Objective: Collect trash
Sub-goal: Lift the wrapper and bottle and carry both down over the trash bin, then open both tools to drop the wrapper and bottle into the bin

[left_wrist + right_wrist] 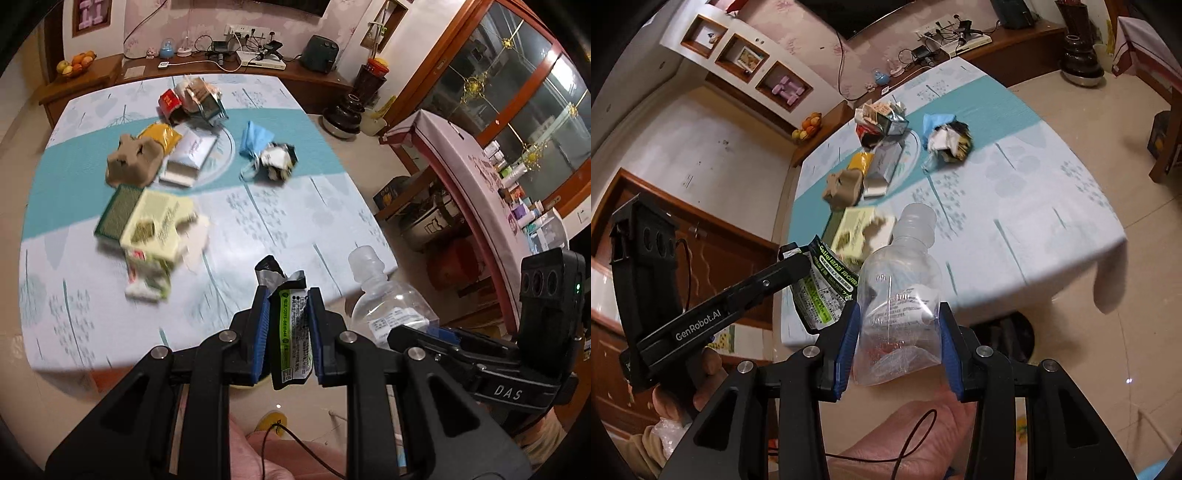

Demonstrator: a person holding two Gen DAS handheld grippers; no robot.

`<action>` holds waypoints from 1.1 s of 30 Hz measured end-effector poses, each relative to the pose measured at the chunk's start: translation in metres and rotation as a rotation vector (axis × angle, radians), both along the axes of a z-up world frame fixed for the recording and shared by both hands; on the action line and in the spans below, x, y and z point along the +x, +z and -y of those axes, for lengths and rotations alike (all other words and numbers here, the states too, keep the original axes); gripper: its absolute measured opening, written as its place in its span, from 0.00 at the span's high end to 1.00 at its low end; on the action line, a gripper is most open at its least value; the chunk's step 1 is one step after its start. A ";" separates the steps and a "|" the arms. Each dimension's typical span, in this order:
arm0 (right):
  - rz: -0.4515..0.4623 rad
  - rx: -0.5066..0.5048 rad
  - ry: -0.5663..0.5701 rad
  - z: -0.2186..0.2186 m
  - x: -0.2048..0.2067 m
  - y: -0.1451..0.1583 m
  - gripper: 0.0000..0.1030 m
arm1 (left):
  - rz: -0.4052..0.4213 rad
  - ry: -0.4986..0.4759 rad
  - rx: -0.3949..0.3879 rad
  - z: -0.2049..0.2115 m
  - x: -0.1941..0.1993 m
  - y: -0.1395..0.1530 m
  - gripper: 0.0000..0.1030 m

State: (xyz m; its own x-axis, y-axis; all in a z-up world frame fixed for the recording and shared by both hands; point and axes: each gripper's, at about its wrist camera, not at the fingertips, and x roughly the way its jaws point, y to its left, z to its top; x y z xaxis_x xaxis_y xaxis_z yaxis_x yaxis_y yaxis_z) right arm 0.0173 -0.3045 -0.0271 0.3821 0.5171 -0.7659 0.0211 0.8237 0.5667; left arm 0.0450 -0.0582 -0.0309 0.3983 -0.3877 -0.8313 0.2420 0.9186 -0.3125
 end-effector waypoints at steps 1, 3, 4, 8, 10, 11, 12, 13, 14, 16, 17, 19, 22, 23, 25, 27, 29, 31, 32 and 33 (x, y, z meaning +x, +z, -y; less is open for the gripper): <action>-0.010 0.001 0.005 0.005 -0.013 -0.004 0.60 | -0.005 0.000 0.003 0.003 -0.009 -0.003 0.83; -0.030 0.003 0.005 0.013 -0.030 -0.012 0.60 | -0.031 -0.001 0.016 0.011 -0.028 -0.013 0.83; -0.048 0.006 0.001 0.017 -0.040 -0.018 0.60 | -0.042 -0.005 0.023 0.013 -0.035 -0.018 0.83; -0.109 0.021 -0.011 0.027 -0.068 -0.042 0.60 | -0.074 -0.031 0.065 0.027 -0.058 -0.038 0.83; -0.146 0.021 -0.022 0.032 -0.081 -0.060 0.60 | -0.079 -0.046 0.090 0.032 -0.068 -0.052 0.83; -0.162 0.022 -0.028 0.033 -0.084 -0.068 0.60 | -0.086 -0.053 0.100 0.034 -0.070 -0.060 0.83; -0.188 0.023 -0.040 0.034 -0.089 -0.083 0.60 | -0.098 -0.062 0.109 0.036 -0.072 -0.071 0.83; -0.206 0.026 -0.049 0.035 -0.093 -0.095 0.60 | -0.110 -0.071 0.117 0.038 -0.074 -0.084 0.83; -0.224 0.028 -0.057 0.035 -0.097 -0.109 0.60 | -0.120 -0.083 0.126 0.039 -0.074 -0.097 0.83; -0.256 0.030 -0.070 0.035 -0.102 -0.143 0.60 | -0.141 -0.108 0.133 0.042 -0.077 -0.129 0.83; -0.267 0.026 -0.073 0.032 -0.101 -0.159 0.60 | -0.147 -0.122 0.139 0.043 -0.079 -0.149 0.83; -0.286 0.011 -0.079 0.029 -0.103 -0.198 0.59 | -0.149 -0.141 0.153 0.045 -0.080 -0.182 0.83; -0.317 -0.020 -0.083 0.024 -0.102 -0.264 0.59 | -0.149 -0.165 0.183 0.049 -0.080 -0.242 0.83; -0.320 -0.031 -0.083 0.022 -0.099 -0.284 0.59 | -0.152 -0.169 0.191 0.050 -0.079 -0.259 0.83; -0.332 -0.055 -0.083 0.018 -0.097 -0.319 0.58 | -0.169 -0.173 0.208 0.050 -0.074 -0.300 0.83; -0.335 -0.060 -0.084 0.016 -0.094 -0.357 0.58 | -0.170 -0.172 0.220 0.049 -0.066 -0.335 0.82; -0.330 -0.061 -0.082 0.011 -0.088 -0.386 0.57 | -0.160 -0.173 0.236 0.048 -0.058 -0.361 0.82; -0.323 -0.063 -0.089 0.006 -0.082 -0.409 0.56 | -0.143 -0.167 0.250 0.046 -0.051 -0.380 0.82; -0.317 -0.060 -0.095 0.005 -0.080 -0.422 0.56 | -0.135 -0.162 0.263 0.044 -0.047 -0.391 0.79; -0.316 -0.054 -0.100 0.004 -0.075 -0.432 0.55 | -0.131 -0.161 0.267 0.044 -0.045 -0.397 0.76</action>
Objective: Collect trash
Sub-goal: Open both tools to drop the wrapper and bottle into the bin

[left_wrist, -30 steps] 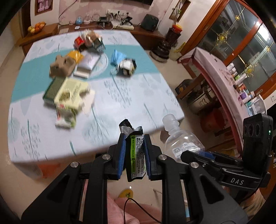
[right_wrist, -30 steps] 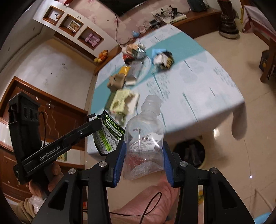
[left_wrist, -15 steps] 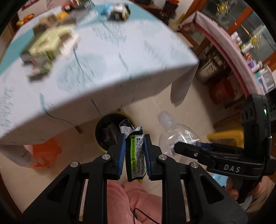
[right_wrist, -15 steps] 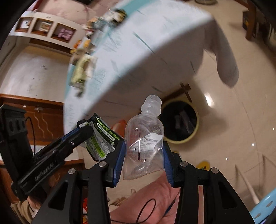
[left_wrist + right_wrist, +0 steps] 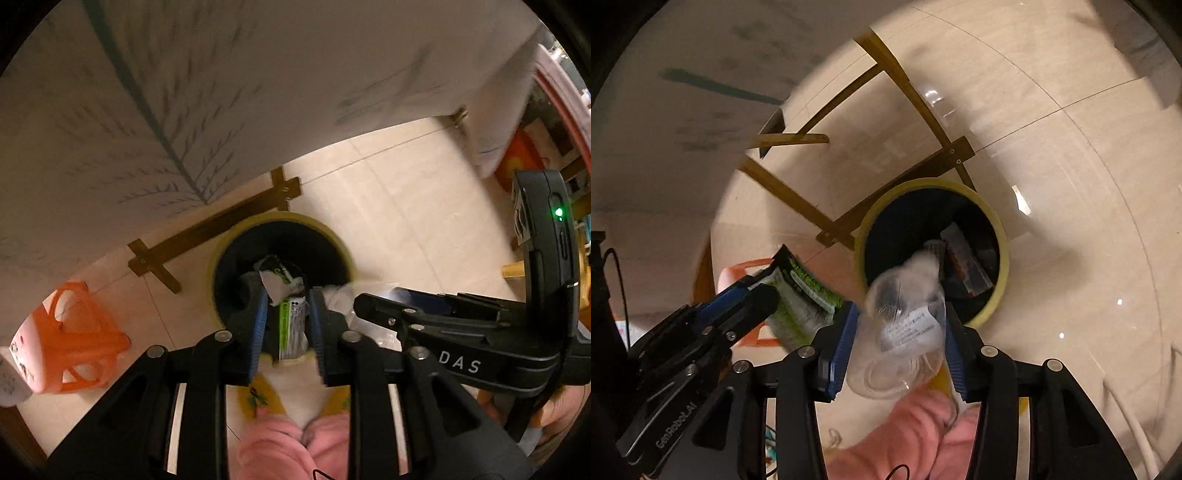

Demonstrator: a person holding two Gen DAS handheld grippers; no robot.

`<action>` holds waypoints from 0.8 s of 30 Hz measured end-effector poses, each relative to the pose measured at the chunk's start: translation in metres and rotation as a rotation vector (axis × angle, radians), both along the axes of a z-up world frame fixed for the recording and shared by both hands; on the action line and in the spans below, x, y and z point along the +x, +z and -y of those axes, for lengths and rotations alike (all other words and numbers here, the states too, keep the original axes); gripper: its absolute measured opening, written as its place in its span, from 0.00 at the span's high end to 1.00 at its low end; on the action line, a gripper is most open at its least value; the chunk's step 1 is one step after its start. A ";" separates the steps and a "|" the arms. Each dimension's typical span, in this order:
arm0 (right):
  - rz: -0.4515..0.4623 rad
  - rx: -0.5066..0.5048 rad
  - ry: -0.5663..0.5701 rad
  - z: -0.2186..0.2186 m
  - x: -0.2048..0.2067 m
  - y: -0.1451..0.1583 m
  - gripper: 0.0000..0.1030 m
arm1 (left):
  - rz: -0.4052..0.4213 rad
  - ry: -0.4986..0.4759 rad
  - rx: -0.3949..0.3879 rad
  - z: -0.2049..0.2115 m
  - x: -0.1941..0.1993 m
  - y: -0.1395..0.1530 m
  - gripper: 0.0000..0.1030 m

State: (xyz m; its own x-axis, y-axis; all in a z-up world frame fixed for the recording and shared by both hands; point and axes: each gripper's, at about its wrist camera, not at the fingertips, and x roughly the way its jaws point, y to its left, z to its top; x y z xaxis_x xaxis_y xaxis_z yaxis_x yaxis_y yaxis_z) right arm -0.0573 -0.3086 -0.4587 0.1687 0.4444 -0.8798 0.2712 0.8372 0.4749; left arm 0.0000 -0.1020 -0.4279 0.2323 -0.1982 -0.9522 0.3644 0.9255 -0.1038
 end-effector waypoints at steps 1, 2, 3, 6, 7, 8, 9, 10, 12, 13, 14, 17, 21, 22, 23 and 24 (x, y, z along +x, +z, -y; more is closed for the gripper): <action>0.000 0.002 -0.011 -0.001 0.004 -0.012 0.54 | 0.005 0.002 0.011 -0.001 0.004 -0.008 0.68; -0.001 0.000 -0.019 -0.002 0.007 -0.016 0.50 | 0.011 0.006 0.021 -0.003 0.007 -0.016 0.60; 0.000 -0.004 -0.033 -0.001 0.009 -0.023 0.48 | 0.014 0.010 0.029 -0.003 0.009 -0.022 0.56; -0.002 0.001 -0.057 -0.002 0.019 -0.037 0.45 | 0.011 0.019 0.040 -0.005 0.015 -0.035 0.53; -0.002 -0.003 -0.057 -0.003 0.020 -0.040 0.44 | 0.008 0.023 0.042 -0.006 0.016 -0.037 0.53; 0.000 -0.011 -0.054 -0.003 0.021 -0.043 0.44 | 0.005 0.029 0.045 -0.008 0.017 -0.041 0.53; 0.000 -0.018 -0.052 -0.004 0.020 -0.043 0.44 | 0.004 0.032 0.047 -0.008 0.017 -0.043 0.53; 0.001 -0.031 -0.047 -0.004 0.020 -0.046 0.44 | 0.000 0.033 0.045 -0.008 0.017 -0.045 0.53; 0.000 -0.043 -0.048 -0.004 0.021 -0.049 0.44 | -0.002 0.033 0.047 -0.007 0.016 -0.048 0.53; 0.001 -0.053 -0.051 -0.003 0.021 -0.049 0.44 | -0.004 0.033 0.046 -0.006 0.015 -0.048 0.53; 0.002 -0.059 -0.053 -0.003 0.021 -0.049 0.44 | -0.005 0.034 0.047 -0.006 0.014 -0.048 0.53; 0.003 -0.074 -0.065 0.000 0.018 -0.042 0.44 | -0.012 0.036 0.049 -0.002 0.011 -0.042 0.53; 0.005 -0.084 -0.080 0.003 0.012 -0.021 0.44 | -0.022 0.038 0.050 -0.002 -0.001 -0.027 0.53; 0.002 -0.085 -0.086 0.003 0.010 -0.012 0.44 | -0.026 0.038 0.052 -0.002 -0.005 -0.023 0.53; -0.001 -0.086 -0.090 0.005 0.008 -0.003 0.44 | -0.031 0.037 0.050 -0.001 -0.010 -0.016 0.53; -0.003 -0.086 -0.093 0.005 0.006 0.003 0.44 | -0.035 0.036 0.047 -0.001 -0.014 -0.008 0.53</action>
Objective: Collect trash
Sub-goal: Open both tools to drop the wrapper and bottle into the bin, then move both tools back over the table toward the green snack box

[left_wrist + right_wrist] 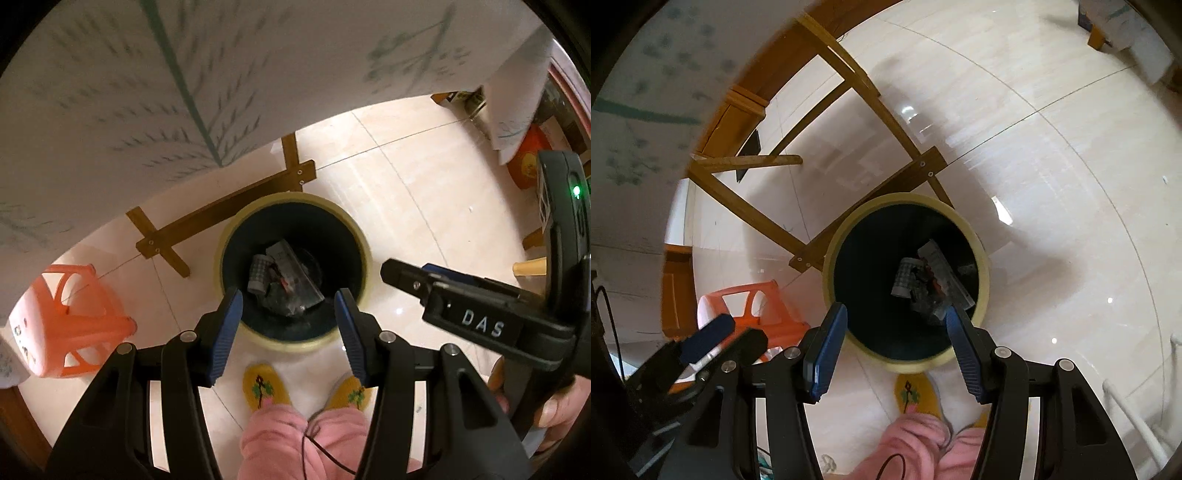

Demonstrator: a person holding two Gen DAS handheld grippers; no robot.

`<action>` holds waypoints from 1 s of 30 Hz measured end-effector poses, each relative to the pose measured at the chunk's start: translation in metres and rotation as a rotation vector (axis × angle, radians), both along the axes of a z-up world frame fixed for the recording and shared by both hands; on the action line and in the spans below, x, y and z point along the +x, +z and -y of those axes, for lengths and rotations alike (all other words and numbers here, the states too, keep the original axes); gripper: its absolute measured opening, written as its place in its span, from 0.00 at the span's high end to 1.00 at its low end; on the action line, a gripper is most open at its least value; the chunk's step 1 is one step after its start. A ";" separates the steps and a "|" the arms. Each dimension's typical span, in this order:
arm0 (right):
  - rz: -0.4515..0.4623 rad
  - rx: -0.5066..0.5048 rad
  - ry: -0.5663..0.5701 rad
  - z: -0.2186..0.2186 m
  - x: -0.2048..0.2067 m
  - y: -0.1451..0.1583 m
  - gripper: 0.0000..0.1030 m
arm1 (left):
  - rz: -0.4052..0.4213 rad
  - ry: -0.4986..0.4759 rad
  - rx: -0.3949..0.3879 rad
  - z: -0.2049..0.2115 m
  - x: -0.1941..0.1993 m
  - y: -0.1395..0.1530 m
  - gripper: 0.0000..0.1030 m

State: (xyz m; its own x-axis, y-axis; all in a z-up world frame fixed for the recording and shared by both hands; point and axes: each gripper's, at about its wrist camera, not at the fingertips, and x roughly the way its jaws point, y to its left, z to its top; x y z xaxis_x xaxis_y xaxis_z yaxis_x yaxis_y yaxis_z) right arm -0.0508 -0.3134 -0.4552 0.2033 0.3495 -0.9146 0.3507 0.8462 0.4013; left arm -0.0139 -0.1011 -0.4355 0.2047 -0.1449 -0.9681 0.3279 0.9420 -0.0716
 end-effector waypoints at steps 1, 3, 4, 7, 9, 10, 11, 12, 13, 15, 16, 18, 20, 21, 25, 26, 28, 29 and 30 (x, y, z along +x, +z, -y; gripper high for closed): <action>-0.001 -0.001 -0.005 0.000 -0.002 0.012 0.44 | -0.003 -0.002 -0.002 0.001 -0.005 0.011 0.53; 0.001 -0.007 -0.008 0.002 -0.006 0.035 0.44 | -0.006 -0.010 -0.007 0.003 -0.012 0.034 0.53; 0.003 -0.012 -0.009 0.001 -0.008 0.052 0.44 | -0.003 -0.015 -0.005 0.004 -0.017 0.049 0.53; 0.014 -0.022 -0.003 0.002 -0.013 0.096 0.44 | 0.006 -0.022 -0.014 0.005 -0.026 0.095 0.53; 0.026 -0.028 0.008 0.002 -0.016 0.128 0.44 | 0.013 -0.019 -0.021 0.004 -0.031 0.127 0.53; 0.037 -0.031 0.016 0.001 -0.017 0.147 0.45 | 0.019 -0.015 -0.027 0.002 -0.033 0.147 0.53; 0.048 -0.033 0.023 0.001 -0.018 0.164 0.44 | 0.029 -0.009 -0.032 0.000 -0.035 0.166 0.53; 0.064 -0.038 0.036 0.000 -0.018 0.186 0.44 | 0.043 -0.002 -0.035 -0.002 -0.037 0.186 0.53; 0.079 -0.039 0.048 -0.001 -0.018 0.204 0.45 | 0.053 0.002 -0.038 -0.004 -0.038 0.201 0.53; 0.104 -0.041 0.068 -0.002 -0.019 0.235 0.45 | 0.081 0.015 -0.041 -0.010 -0.042 0.233 0.53; 0.128 -0.045 0.081 -0.003 -0.018 0.258 0.45 | 0.097 0.022 -0.040 -0.014 -0.043 0.249 0.53; 0.162 -0.046 0.101 -0.005 -0.018 0.285 0.45 | 0.125 0.040 -0.037 -0.022 -0.046 0.278 0.53; 0.206 -0.052 0.123 -0.007 -0.018 0.320 0.45 | 0.156 0.067 -0.035 -0.032 -0.050 0.309 0.53; 0.226 -0.053 0.135 -0.009 -0.017 0.334 0.45 | 0.174 0.088 -0.034 -0.039 -0.052 0.326 0.53; 0.324 -0.058 0.195 -0.017 -0.014 0.389 0.45 | 0.242 0.145 -0.026 -0.065 -0.057 0.375 0.53; 0.338 -0.056 0.205 -0.020 -0.013 0.398 0.44 | 0.259 0.158 -0.019 -0.072 -0.056 0.386 0.53; 0.373 -0.046 0.236 -0.031 -0.009 0.414 0.44 | 0.297 0.194 0.002 -0.086 -0.055 0.403 0.53; 0.386 -0.040 0.250 -0.036 -0.007 0.419 0.44 | 0.311 0.213 0.009 -0.095 -0.054 0.410 0.53; 0.398 -0.034 0.265 -0.043 -0.003 0.423 0.44 | 0.324 0.234 0.012 -0.103 -0.054 0.418 0.53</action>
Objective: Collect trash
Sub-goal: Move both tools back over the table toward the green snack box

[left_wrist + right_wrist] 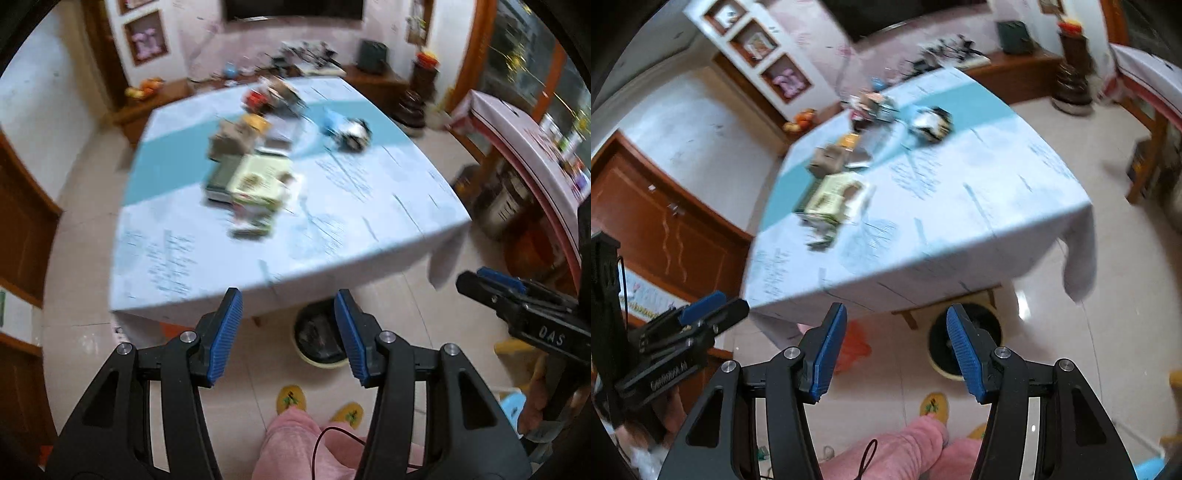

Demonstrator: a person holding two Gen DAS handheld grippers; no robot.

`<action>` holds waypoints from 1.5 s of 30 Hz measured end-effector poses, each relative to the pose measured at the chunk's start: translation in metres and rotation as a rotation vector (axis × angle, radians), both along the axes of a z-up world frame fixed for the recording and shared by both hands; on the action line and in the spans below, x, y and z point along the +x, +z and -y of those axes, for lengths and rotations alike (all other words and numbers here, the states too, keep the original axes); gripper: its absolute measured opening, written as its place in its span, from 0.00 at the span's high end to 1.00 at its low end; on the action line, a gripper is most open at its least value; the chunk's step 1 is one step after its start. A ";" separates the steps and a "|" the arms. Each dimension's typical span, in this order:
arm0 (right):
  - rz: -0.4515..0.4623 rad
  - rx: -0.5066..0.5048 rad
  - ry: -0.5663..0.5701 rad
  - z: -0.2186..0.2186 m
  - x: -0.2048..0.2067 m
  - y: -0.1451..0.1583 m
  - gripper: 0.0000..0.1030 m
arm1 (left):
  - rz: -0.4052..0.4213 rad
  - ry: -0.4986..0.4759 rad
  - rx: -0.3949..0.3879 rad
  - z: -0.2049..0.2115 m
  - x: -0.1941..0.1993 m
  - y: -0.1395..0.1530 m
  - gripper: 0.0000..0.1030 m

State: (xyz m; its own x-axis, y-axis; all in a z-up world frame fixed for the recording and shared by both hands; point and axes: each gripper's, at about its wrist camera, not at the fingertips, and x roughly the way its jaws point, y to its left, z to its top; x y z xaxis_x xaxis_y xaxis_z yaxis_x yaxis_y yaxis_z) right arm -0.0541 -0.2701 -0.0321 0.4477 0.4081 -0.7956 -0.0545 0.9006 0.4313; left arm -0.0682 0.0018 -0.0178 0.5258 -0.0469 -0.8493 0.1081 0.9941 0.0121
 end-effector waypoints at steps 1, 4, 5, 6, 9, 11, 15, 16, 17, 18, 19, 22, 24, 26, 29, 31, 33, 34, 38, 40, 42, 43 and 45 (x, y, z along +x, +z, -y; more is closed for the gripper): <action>0.014 0.004 0.020 -0.008 0.005 0.005 0.44 | 0.013 0.021 -0.003 -0.008 0.000 0.007 0.53; 0.040 0.017 0.061 -0.029 0.014 0.018 0.44 | 0.037 0.062 -0.006 -0.034 0.002 0.020 0.53; 0.046 0.016 0.074 -0.036 0.017 0.019 0.44 | 0.040 0.068 -0.004 -0.040 0.003 0.019 0.52; 0.052 0.016 0.087 -0.044 0.022 0.020 0.44 | 0.044 0.075 0.001 -0.047 0.004 0.020 0.50; 0.070 0.013 0.116 -0.064 0.035 0.019 0.45 | 0.041 0.079 0.009 -0.062 0.011 0.015 0.43; 0.079 -0.003 0.131 -0.081 0.049 0.017 0.44 | 0.029 0.073 0.010 -0.073 0.022 0.008 0.43; 0.061 -0.018 0.133 -0.107 0.078 0.005 0.44 | -0.009 0.053 0.000 -0.092 0.055 -0.010 0.43; 0.054 -0.019 0.132 -0.115 0.086 0.000 0.44 | -0.017 0.044 -0.004 -0.095 0.063 -0.015 0.43; 0.048 -0.024 0.129 -0.124 0.096 -0.006 0.44 | -0.031 0.024 -0.011 -0.100 0.074 -0.021 0.43; 0.042 -0.031 0.127 -0.130 0.102 -0.011 0.44 | -0.044 0.006 -0.014 -0.103 0.085 -0.026 0.43; 0.026 -0.043 0.114 -0.139 0.113 -0.019 0.44 | -0.063 -0.022 -0.013 -0.107 0.098 -0.033 0.43; -0.030 -0.047 0.059 -0.158 0.141 -0.047 0.44 | -0.106 -0.114 -0.012 -0.118 0.136 -0.050 0.43; -0.067 -0.058 0.023 -0.169 0.157 -0.069 0.44 | -0.126 -0.182 -0.014 -0.126 0.160 -0.063 0.43; -0.110 -0.089 -0.014 -0.182 0.176 -0.093 0.44 | -0.149 -0.221 -0.008 -0.132 0.180 -0.076 0.43; -0.143 -0.116 -0.063 -0.193 0.196 -0.119 0.44 | -0.201 -0.285 -0.005 -0.141 0.213 -0.100 0.43; -0.154 -0.136 -0.085 -0.201 0.208 -0.132 0.44 | -0.226 -0.316 -0.010 -0.145 0.228 -0.110 0.43; -0.150 -0.171 -0.098 -0.209 0.215 -0.140 0.44 | -0.247 -0.353 -0.009 -0.148 0.243 -0.120 0.43; -0.147 -0.198 -0.106 -0.214 0.219 -0.145 0.44 | -0.255 -0.371 -0.008 -0.149 0.250 -0.124 0.43; -0.117 -0.251 -0.108 -0.226 0.227 -0.152 0.44 | -0.274 -0.403 -0.001 -0.152 0.272 -0.133 0.43; -0.097 -0.279 -0.091 -0.234 0.230 -0.155 0.42 | -0.276 -0.413 -0.004 -0.152 0.282 -0.135 0.43; -0.082 -0.304 -0.075 -0.240 0.231 -0.155 0.42 | -0.274 -0.421 -0.009 -0.154 0.291 -0.135 0.43; -0.072 -0.331 -0.059 -0.246 0.233 -0.157 0.42 | -0.272 -0.424 -0.009 -0.154 0.294 -0.135 0.43; -0.058 -0.359 -0.034 -0.255 0.233 -0.158 0.50 | -0.272 -0.433 -0.012 -0.154 0.302 -0.135 0.43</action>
